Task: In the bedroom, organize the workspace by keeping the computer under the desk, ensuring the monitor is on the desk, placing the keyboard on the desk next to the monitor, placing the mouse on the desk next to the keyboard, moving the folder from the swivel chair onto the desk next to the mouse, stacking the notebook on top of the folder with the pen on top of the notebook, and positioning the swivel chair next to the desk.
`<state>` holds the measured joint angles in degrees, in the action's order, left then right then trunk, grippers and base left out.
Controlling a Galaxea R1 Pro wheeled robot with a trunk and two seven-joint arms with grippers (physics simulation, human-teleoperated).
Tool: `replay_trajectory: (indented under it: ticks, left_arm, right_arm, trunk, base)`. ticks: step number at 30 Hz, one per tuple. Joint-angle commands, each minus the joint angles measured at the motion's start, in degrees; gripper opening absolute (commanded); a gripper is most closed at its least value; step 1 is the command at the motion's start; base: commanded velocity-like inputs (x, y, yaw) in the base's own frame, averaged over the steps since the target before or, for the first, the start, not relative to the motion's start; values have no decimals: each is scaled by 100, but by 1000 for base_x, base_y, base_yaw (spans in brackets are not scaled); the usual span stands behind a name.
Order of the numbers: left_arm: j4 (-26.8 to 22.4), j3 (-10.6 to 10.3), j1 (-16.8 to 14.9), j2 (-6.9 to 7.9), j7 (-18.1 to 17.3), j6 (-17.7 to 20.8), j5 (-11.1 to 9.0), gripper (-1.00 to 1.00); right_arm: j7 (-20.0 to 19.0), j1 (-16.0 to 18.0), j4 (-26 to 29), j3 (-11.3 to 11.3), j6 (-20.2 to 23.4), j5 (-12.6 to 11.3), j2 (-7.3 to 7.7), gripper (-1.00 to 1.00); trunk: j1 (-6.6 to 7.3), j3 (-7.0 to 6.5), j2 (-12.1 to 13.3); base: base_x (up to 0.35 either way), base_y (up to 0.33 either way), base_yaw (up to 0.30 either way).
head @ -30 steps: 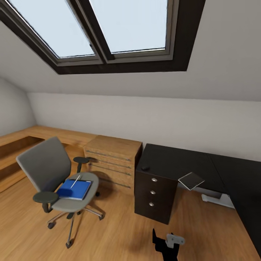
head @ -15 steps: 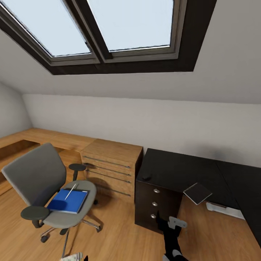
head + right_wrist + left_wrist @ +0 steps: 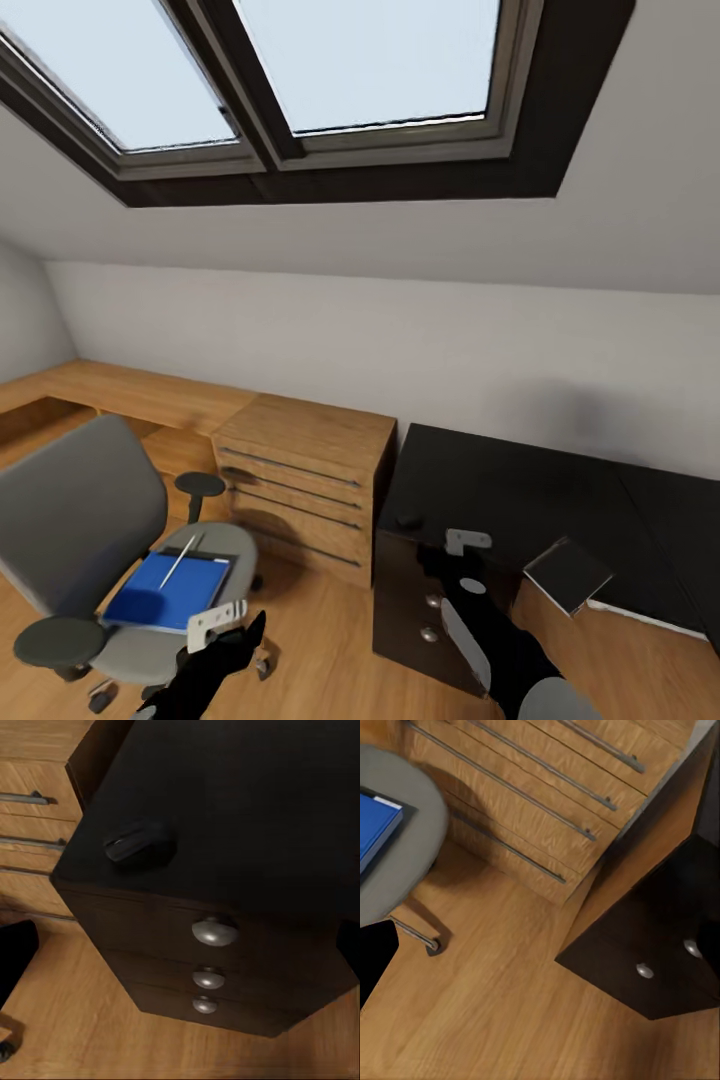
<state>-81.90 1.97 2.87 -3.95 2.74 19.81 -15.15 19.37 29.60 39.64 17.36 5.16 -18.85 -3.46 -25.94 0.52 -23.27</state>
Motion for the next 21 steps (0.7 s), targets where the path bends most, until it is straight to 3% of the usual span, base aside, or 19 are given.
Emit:
replay_trajectory:
  ticks: [1,4,11,17,21]
  left_arm:
    - [-48,8,-7,-6,31,47,-58,100]
    - [-115,34,-31,-7,39,75,-45,100]
    - [-143,211,-43,104,34,80,-31,100]
    - [-154,228,-45,112,33,77,-29,100]
    - [-157,229,-42,114,33,76,-28,100]
  right_arm:
    - [45,14,24,26,146,-32,6,100]
    - [44,41,-225,42,240,3,5,100]
    - [52,46,-496,48,-430,55,17,100]
    - [58,46,-507,51,-498,53,7,100]
    - [35,45,-528,69,-513,45,-20,100]
  trunk:
    - [16,-13,36]
    - [16,-13,36]
    - [16,-13,36]
    - [16,-13,36]
    - [16,-1,36]
  base:
    - [331,0,0]
    - [331,0,0]
    - [332,0,0]
    - [332,0,11]
    - [332,0,179]
